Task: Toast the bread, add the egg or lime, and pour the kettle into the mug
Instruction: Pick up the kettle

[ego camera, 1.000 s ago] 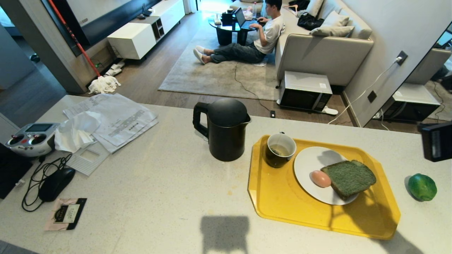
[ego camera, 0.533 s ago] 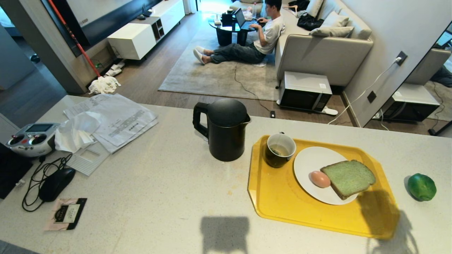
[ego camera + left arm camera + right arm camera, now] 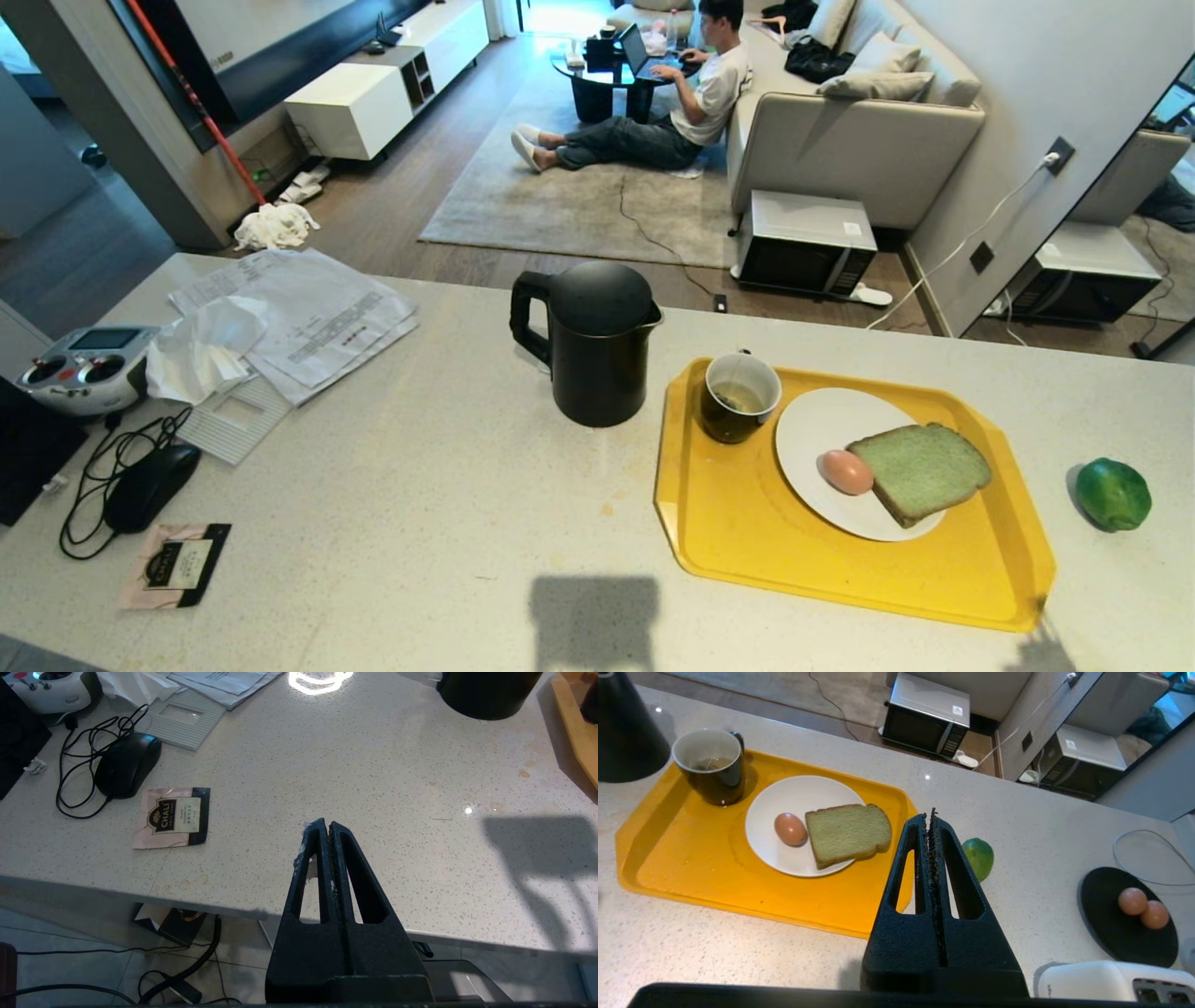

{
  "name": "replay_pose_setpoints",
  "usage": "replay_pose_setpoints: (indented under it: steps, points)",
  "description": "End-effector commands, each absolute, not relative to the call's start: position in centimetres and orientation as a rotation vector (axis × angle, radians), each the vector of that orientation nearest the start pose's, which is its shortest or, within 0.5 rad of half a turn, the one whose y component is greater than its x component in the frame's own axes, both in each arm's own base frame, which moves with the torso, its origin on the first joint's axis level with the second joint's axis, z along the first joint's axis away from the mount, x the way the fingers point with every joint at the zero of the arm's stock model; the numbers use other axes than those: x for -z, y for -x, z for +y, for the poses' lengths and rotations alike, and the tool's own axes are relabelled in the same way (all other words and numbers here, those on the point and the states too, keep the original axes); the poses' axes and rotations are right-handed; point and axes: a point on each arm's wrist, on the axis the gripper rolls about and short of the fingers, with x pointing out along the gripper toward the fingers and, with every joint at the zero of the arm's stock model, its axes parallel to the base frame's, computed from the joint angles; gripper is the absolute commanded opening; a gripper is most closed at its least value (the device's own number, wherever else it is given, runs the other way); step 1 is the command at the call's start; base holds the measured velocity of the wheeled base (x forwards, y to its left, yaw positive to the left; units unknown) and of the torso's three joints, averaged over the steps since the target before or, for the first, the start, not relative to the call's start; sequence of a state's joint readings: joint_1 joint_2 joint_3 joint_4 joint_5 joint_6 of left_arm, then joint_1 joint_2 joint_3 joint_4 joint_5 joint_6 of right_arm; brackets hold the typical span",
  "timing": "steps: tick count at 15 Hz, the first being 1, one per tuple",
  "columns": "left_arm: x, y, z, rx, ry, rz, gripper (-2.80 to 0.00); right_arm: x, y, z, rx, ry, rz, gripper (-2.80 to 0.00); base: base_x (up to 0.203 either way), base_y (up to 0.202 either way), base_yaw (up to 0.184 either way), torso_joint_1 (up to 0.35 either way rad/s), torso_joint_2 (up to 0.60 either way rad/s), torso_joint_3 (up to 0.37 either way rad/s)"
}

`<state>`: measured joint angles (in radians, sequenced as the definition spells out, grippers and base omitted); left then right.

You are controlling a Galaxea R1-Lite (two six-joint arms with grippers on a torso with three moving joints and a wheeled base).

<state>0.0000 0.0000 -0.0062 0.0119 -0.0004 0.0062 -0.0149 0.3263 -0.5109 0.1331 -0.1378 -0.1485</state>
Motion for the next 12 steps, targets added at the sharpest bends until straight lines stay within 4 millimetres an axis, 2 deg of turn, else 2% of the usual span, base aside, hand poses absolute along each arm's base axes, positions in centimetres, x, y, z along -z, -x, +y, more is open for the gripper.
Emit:
replay_pose_setpoints:
  steps: [1,6,9,11,12]
  points:
    - [-7.6,2.3,0.0,0.0,-0.006,0.008,-2.8,-18.5,3.1,-0.2,0.162,0.138,-0.061,-2.8,0.0,0.0,0.0,0.0,0.0,0.0]
    - [-7.6,2.3,0.0,0.0,-0.006,0.008,-2.8,-17.0,3.5,-0.2,0.142,0.117,-0.088,-2.8,0.0,0.0,0.0,0.0,0.0,0.0]
    - [-7.6,2.3,0.0,0.0,-0.006,0.008,-2.8,-14.3,4.8,-0.2,0.088,0.119,-0.155,-2.8,0.0,0.0,0.0,0.0,0.0,0.0]
    - [-7.6,2.3,0.0,0.0,-0.006,0.008,-2.8,-12.2,4.3,-0.1,0.044,0.133,-0.124,-2.8,0.0,0.0,0.0,0.0,0.0,0.0]
    - [-7.6,2.3,0.0,0.0,-0.006,0.008,-2.8,-11.7,4.0,0.0,0.03,0.138,-0.104,-2.8,0.0,0.0,0.0,0.0,0.0,0.0]
